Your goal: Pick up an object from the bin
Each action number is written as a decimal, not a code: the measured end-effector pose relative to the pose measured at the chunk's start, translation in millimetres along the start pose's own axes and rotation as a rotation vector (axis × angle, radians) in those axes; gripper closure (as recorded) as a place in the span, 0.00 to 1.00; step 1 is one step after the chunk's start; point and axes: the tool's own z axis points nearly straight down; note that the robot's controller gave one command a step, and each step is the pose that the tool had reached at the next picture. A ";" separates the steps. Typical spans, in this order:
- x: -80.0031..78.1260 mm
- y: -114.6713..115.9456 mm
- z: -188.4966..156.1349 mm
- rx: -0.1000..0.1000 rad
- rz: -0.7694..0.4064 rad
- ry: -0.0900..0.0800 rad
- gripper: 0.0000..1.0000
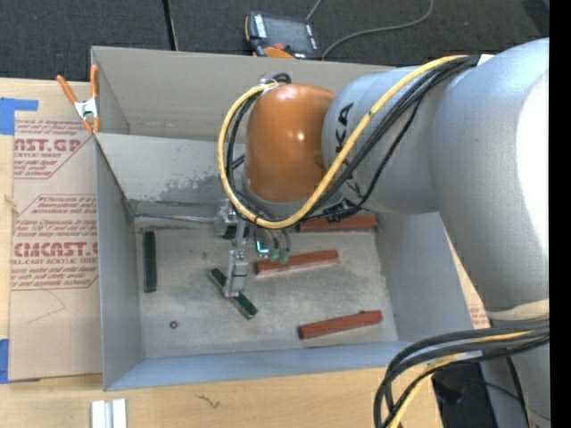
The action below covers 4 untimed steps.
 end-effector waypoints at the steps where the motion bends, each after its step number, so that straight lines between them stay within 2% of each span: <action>1: 31.9 -22.1 74.9 0.002 0.096 0.002 0.00; 2: 45.2 -13.9 40.2 -0.002 0.315 -0.007 0.00; 3: 51.9 -29.6 26.2 -0.001 0.445 -0.006 0.00; 4: 55.4 -4.6 72.7 -0.001 0.545 -0.002 0.00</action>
Offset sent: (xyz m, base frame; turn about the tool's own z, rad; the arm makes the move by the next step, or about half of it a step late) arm -0.0292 -0.0219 -0.0700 0.0960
